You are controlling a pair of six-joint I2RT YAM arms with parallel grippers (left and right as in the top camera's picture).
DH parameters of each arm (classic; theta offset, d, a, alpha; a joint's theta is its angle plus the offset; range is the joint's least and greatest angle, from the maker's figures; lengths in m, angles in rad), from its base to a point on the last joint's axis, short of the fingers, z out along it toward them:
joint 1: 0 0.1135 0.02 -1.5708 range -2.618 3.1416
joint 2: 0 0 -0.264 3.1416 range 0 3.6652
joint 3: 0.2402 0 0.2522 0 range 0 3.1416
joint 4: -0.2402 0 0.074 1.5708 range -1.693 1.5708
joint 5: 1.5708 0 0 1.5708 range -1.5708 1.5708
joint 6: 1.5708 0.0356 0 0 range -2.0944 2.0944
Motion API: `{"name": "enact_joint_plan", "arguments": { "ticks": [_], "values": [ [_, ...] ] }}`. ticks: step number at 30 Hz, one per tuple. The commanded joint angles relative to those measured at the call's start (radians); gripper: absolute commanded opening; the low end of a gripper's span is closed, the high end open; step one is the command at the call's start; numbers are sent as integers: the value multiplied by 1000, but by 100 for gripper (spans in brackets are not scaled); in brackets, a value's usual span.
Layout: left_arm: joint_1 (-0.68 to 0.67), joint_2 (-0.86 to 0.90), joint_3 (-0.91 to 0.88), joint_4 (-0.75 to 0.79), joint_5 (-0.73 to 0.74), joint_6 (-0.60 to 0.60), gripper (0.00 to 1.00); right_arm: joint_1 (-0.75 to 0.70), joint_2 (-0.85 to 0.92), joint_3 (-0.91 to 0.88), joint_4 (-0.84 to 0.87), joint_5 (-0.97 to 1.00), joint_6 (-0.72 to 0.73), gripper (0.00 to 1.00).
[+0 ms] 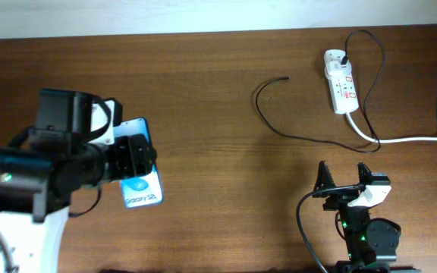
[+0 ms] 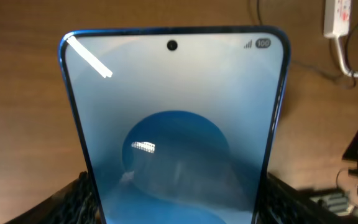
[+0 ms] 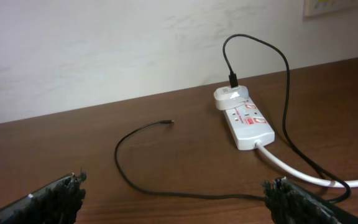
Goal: Plug charger to phone and switch on socket
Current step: 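Lift the phone with the left gripper and tilt it on edge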
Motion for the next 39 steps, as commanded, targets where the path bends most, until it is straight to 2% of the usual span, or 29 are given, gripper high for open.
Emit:
{"name": "enact_joint_plan", "arguments": {
  "ticks": [1, 4, 7, 12, 16, 23, 39],
  "values": [
    [1, -8, -211, 138, 100, -172, 26, 4, -8, -7, -2, 8, 7, 98],
    [1, -8, -358, 267, 198, -317, 23, 4, -8, -7, -2, 8, 7, 98],
    [1, -5, -402, 293, 252, -365, 25, 5, -8, -7, -2, 8, 7, 99],
    [2, 56, -402, 301, 319, -365, 34, 4, -8, -7, -2, 8, 7, 98],
    [2, 217, -402, 317, 460, -304, 31, 5, -8, -7, -2, 8, 7, 98],
    [2, 441, -402, 327, 553, -222, 32, 4, -8, -7, -2, 8, 7, 98],
    [13, 447, -402, 328, 571, -203, 29, 4, -8, -7, -2, 8, 7, 98]
  ]
}}
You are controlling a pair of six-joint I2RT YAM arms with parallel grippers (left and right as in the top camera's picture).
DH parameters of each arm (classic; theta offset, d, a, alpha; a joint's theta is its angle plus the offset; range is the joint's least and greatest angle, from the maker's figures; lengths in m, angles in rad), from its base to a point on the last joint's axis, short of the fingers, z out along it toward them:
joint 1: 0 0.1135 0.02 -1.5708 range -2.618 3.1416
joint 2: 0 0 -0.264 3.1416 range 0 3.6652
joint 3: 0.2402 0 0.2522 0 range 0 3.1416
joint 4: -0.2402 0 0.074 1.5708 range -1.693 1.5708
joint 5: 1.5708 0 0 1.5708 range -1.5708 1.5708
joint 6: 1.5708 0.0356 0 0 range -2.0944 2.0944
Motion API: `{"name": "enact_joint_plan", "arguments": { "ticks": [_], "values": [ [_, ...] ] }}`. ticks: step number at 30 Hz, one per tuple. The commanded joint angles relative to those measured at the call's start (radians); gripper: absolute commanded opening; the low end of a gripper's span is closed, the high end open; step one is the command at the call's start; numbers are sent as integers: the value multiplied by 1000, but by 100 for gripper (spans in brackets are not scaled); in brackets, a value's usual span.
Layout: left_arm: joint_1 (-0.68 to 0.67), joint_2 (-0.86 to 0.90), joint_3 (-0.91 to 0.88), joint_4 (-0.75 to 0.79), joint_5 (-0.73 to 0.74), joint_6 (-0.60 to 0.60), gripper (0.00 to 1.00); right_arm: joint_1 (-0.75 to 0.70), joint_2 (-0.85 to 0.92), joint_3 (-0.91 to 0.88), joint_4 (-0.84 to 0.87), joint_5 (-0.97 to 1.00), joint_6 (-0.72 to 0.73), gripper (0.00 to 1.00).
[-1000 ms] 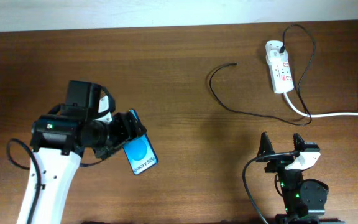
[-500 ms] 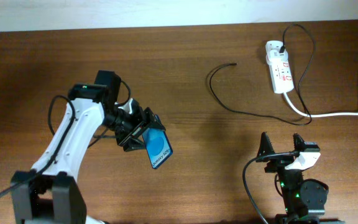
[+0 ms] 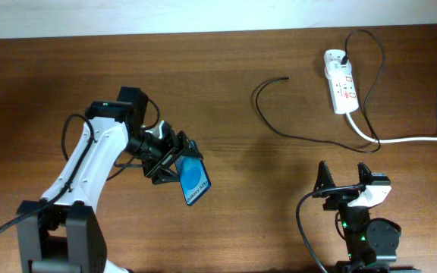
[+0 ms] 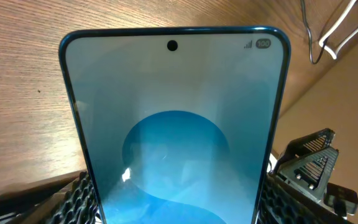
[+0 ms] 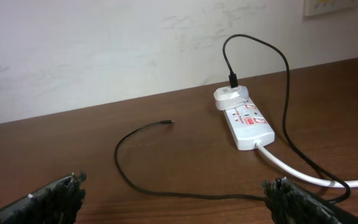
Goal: Plug charger to phone and switch on socket
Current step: 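Lift the phone with the left gripper and tilt it on edge, then move the right gripper toward the phone held by the left gripper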
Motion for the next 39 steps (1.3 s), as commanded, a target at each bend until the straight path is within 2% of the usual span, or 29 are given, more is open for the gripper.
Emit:
{"name": "enact_joint_plan", "arguments": {
  "ticks": [1, 5, 11, 13, 15, 17, 20, 21, 23, 29, 31, 34, 39],
  "values": [
    [6, -1, 5, 3, 44, 25, 28, 5, -8, -7, -2, 8, 7, 98],
    [5, -1, 5, 1, 45, 25, 29, 5, -8, -7, -2, 8, 7, 98],
    [5, -1, 5, -9, 45, 25, 29, 5, -4, -7, 16, -251, 13, 98],
    [5, -1, 5, -15, 44, 24, 30, 5, -4, -7, 22, -361, 169, 98],
    [5, -1, 5, -17, 44, 24, 29, 5, -4, -7, 20, -584, 497, 98],
    [5, -1, 5, -16, 39, 24, 29, 5, -4, -7, 14, -792, 645, 98],
    [5, -1, 5, -2, -10, 23, 28, 5, -4, -7, 7, -867, 666, 98],
    [5, -1, 5, 11, -12, 23, 28, 5, -4, -7, 6, -868, 796, 98],
    [5, -1, 5, 54, -13, 23, 28, 5, -4, -7, 6, -872, 898, 99],
    [5, -1, 5, 148, -38, -16, 31, 5, -4, -7, 20, -897, 867, 100],
    [5, -1, 5, 162, -38, -34, 31, 5, -4, -5, 23, -880, 859, 94],
    [5, -1, 5, 171, -37, -38, 32, 5, 14, 2, 22, -826, 825, 94],
    [5, -1, 5, 171, -35, -38, 34, 5, 188, 12, 23, -752, 700, 94]
  ]
}}
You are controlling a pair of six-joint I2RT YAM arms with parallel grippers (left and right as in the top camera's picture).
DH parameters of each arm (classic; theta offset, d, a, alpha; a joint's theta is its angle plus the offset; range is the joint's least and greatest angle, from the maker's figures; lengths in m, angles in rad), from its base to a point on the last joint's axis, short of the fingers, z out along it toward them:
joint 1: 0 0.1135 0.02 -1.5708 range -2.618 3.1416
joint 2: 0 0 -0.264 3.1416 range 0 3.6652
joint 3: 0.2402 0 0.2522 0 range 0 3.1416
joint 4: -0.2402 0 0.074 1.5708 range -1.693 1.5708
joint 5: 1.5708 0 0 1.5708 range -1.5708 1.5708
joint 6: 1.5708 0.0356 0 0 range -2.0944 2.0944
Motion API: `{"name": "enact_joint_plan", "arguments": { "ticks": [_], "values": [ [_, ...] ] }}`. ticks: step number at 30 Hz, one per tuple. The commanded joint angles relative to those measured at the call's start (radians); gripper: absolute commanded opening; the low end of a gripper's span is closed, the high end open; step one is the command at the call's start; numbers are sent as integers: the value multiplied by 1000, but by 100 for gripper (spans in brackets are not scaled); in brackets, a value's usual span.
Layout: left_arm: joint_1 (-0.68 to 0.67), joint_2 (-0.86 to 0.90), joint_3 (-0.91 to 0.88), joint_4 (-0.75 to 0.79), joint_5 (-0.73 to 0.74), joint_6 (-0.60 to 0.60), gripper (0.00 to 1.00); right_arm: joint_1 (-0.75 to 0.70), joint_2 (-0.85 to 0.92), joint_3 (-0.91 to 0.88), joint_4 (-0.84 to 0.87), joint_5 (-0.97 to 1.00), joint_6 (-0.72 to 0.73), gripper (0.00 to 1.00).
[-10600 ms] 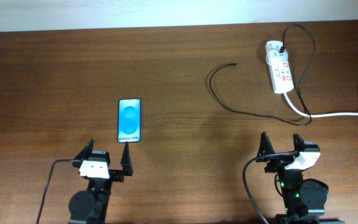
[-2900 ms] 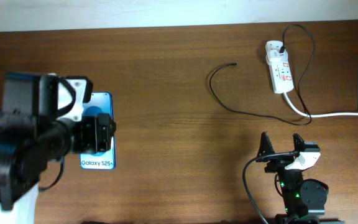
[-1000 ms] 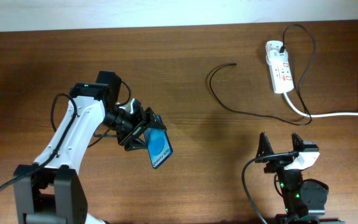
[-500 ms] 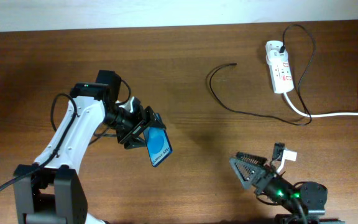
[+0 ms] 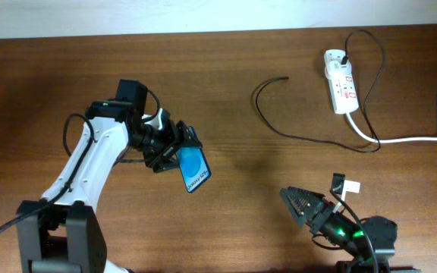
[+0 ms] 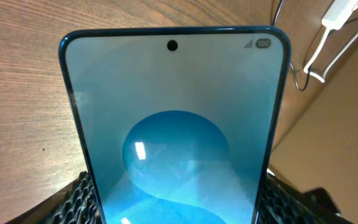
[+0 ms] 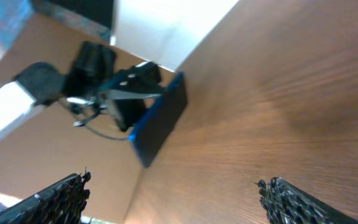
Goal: Plug charger to phone and switch on socket
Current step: 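Move the right gripper toward the phone held by the left gripper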
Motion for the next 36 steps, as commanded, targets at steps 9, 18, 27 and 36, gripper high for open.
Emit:
{"name": "enact_joint_plan", "arguments": {
  "ticks": [9, 18, 27, 36],
  "values": [
    [5, -1, 5, 3, 27, -36, 36, 131, 624, 358, -57, 96, -351, 93],
    [5, -1, 5, 78, 26, -205, 33, 727, 819, 367, 351, 716, -302, 99],
    [-19, -1, 5, 80, 26, -211, 34, 864, 1281, 411, 850, 789, -188, 100],
    [-21, -1, 5, 103, 14, -211, 33, 882, 1382, 521, 847, 863, -136, 70]
  ]
}}
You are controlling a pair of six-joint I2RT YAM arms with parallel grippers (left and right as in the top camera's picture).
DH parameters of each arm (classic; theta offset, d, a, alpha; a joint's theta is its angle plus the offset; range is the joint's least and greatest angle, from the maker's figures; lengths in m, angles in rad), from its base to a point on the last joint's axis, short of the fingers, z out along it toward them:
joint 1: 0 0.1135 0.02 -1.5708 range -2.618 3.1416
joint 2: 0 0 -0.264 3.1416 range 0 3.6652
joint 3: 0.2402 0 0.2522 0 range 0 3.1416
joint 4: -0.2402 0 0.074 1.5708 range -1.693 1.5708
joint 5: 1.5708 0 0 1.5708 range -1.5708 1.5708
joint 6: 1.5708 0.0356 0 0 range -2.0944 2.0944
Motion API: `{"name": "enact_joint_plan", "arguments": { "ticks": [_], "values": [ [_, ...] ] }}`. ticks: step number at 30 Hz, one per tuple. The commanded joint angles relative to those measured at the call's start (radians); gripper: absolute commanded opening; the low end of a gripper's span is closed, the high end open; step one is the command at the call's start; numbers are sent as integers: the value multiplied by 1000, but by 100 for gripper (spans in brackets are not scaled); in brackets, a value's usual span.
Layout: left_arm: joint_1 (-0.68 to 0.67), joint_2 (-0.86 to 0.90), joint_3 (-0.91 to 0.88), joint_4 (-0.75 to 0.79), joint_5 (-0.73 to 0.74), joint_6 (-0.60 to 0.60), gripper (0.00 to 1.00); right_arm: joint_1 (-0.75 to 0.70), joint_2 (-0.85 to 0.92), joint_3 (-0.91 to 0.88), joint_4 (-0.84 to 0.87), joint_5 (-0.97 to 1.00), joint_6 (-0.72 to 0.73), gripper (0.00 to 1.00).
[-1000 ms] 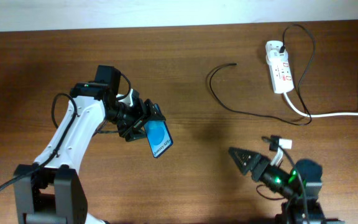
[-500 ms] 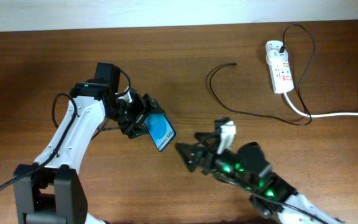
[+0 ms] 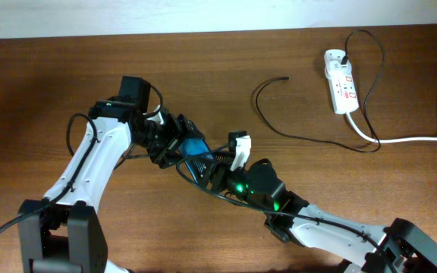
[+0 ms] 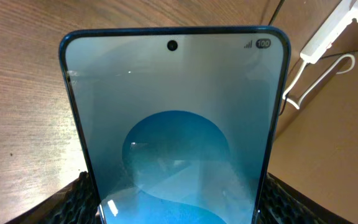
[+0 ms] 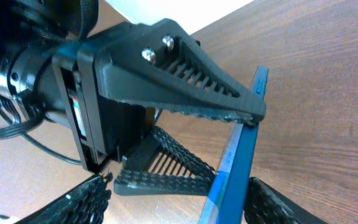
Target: Plug charger to phone and switch on socket
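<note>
A blue phone (image 4: 174, 124) with its screen lit fills the left wrist view, my left gripper (image 4: 174, 208) shut on its lower sides. In the overhead view the phone (image 3: 194, 149) is held tilted above the table's middle left. My right gripper (image 5: 176, 205) is open, and the edge-on phone (image 5: 238, 155) sits between its fingers, near the right one. The black charger cable (image 3: 264, 114) lies on the table with its free plug (image 3: 284, 78) at the far middle. It runs to the white socket strip (image 3: 340, 91) at the far right.
The brown wooden table (image 3: 51, 76) bears a white mains cable (image 3: 408, 139) running off the right edge from the strip. My right arm (image 3: 317, 224) stretches from the front right across to the phone. The strip (image 4: 353, 12) also shows in the left wrist view.
My right gripper was low at the front right, facing the distant phone. Now it has reached across, and its open fingers stand on either side of the phone. The left gripper barely shifted.
At first my left gripper held the phone at the far left, while the right gripper stood open at the front right, facing the strip. Then the phone was tilted over the middle left. Then the right arm had turned toward it. Now it straddles the phone.
</note>
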Motion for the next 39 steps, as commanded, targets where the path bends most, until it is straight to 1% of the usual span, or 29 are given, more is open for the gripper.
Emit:
{"name": "enact_joint_plan", "arguments": {
  "ticks": [1, 3, 5, 7, 9, 11, 14, 17, 20, 22, 24, 26, 27, 30, 34, 38, 39],
  "values": [
    [-2, -3, 6, 12, 18, -9, 33, 39, 10, 22, 0, 97, 28, 70],
    [-2, -3, 6, 36, 19, -10, 33, 92, 10, 22, -20, 207, 46, 64],
    [-2, -3, 6, 46, 19, -10, 33, 117, 10, 22, -21, 256, 50, 61],
    [-2, -3, 6, 49, 19, -10, 33, 121, 10, 22, -21, 259, 50, 56],
    [-2, -3, 6, 49, 19, -10, 33, 121, 10, 22, -19, 259, 50, 44],
    [-2, -3, 6, 49, 19, -10, 32, 121, 10, 22, -19, 259, 50, 40],
    [-2, -3, 6, 49, 19, -10, 33, 122, 10, 22, -19, 258, 50, 32],
    [-2, -3, 6, 49, 19, -9, 34, 122, 10, 22, -20, 257, 50, 29],
    [-2, -3, 6, 49, 19, -9, 34, 123, 10, 22, -27, 254, 50, 22],
    [-2, -3, 6, 49, 19, -9, 34, 123, 10, 22, -59, 254, 57, 20],
    [-2, -3, 6, 49, 14, -9, 34, 123, 10, 22, -108, 254, 95, 18],
    [-2, -3, 6, 48, 3, -9, 35, 123, 10, 22, -108, 250, 95, 17],
    [-2, -3, 6, 48, 3, -9, 36, 123, 10, 22, -101, 246, 95, 14],
    [-2, -3, 6, 48, -4, -8, 42, 123, 10, 22, -102, 208, 94, 5],
    [-2, -3, 6, 45, -5, -8, 45, 123, 10, 22, -78, 205, 94, 4],
    [-2, -3, 6, 45, -4, -8, 56, 122, 9, 22, -27, 183, 95, 4],
    [-2, -3, 6, 45, -3, -8, 58, 122, 9, 22, -27, 183, 129, 4]
  ]
}}
